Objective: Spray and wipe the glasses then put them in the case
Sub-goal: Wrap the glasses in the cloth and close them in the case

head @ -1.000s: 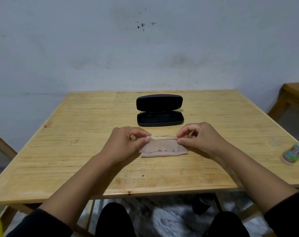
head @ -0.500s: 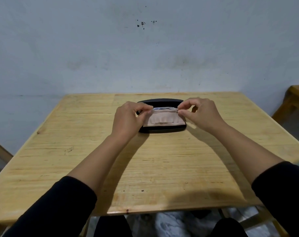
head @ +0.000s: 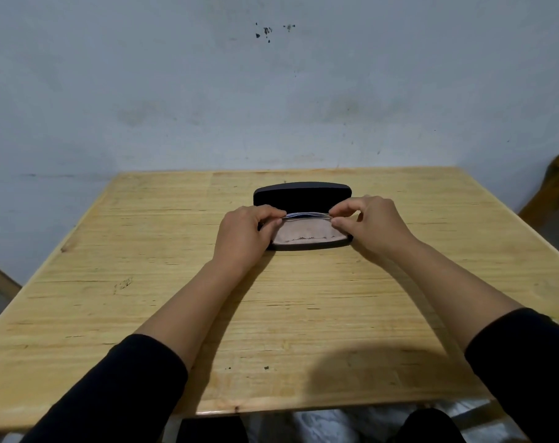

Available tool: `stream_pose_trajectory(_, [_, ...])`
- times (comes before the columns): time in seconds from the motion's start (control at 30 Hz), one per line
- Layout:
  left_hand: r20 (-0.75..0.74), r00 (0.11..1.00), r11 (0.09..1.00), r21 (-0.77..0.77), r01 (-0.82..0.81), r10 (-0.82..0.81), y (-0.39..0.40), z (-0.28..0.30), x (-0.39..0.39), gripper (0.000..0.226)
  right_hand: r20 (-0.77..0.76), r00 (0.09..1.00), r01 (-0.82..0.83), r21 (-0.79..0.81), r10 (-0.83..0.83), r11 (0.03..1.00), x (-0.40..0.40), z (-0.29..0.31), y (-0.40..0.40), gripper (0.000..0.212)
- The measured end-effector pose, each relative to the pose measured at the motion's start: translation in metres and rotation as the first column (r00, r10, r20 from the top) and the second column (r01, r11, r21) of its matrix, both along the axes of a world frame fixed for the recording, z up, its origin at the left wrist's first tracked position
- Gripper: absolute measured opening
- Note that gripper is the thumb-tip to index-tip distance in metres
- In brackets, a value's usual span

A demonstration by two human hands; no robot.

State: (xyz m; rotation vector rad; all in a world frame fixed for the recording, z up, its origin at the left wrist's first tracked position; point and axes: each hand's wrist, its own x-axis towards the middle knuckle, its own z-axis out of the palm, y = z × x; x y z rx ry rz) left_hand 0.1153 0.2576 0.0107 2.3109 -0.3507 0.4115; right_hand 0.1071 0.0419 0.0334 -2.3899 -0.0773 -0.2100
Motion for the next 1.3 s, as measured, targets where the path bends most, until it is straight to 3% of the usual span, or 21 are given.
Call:
stream_pose_trajectory(0.17, [0.049, 0.999, 1.0, 0.021, 0.014, -0.015, 0.003, -0.005, -0.002, 0.021, 0.038, 0.999, 0.009, -0.047, -0.007, 0.999, -0.004, -0.001, 0.001, 0.023])
stream_pose_trajectory(0.3, [0.099, 0.99, 0.994, -0.065, -0.09, 0.097, 0.008, -0.003, -0.015, 0.024, 0.091, 0.991, 0.083, 0.135, -0.095, 0.987, -0.009, -0.006, -0.001, 0.011])
stream_pose_trajectory(0.37, [0.019, 0.986, 0.977, -0.138, -0.164, 0.168, 0.012, -0.003, -0.022, 0.037, 0.113, 0.968, 0.185, 0.281, -0.224, 0.942, -0.009, -0.006, -0.003, 0.007])
stream_pose_trajectory(0.47, [-0.229, 0.962, 0.955, -0.219, -0.199, 0.148, 0.015, -0.005, -0.026, 0.074, 0.039, 0.95, 0.259, 0.457, -0.31, 0.851, -0.004, -0.001, -0.003, 0.01])
stream_pose_trajectory(0.53, [-0.284, 0.952, 0.956, -0.232, -0.182, 0.112, 0.016, -0.006, -0.027, 0.086, -0.059, 0.958, 0.272, 0.488, -0.279, 0.829, 0.001, 0.002, -0.001, 0.026])
stream_pose_trajectory(0.67, [-0.278, 0.958, 0.959, -0.242, -0.147, 0.077, 0.016, -0.003, -0.027, 0.083, -0.163, 0.964, 0.263, 0.443, -0.211, 0.857, 0.01, 0.006, 0.002, 0.041])
stream_pose_trajectory(0.83, [-0.284, 0.958, 0.954, -0.271, -0.127, 0.047, 0.017, -0.005, -0.027, 0.081, -0.226, 0.956, 0.289, 0.594, -0.189, 0.75, 0.014, 0.005, 0.001, 0.029])
stream_pose_trajectory(0.97, [-0.271, 0.961, 0.956, -0.265, -0.128, 0.053, 0.017, -0.006, -0.027, 0.081, -0.204, 0.97, 0.237, 0.652, -0.134, 0.721, 0.006, -0.003, -0.004, 0.021])
stream_pose_trajectory(1.13, [-0.256, 0.965, 0.96, -0.254, -0.121, 0.054, 0.016, -0.005, -0.028, 0.084, -0.17, 0.976, 0.212, 0.648, -0.132, 0.731, -0.01, -0.009, -0.003, 0.028])
stream_pose_trajectory(1.3, [-0.236, 0.97, 0.974, -0.202, -0.101, 0.052, 0.015, -0.004, -0.031, 0.077, -0.063, 0.983, 0.184, 0.436, -0.175, 0.881, -0.026, -0.008, -0.002, 0.029])
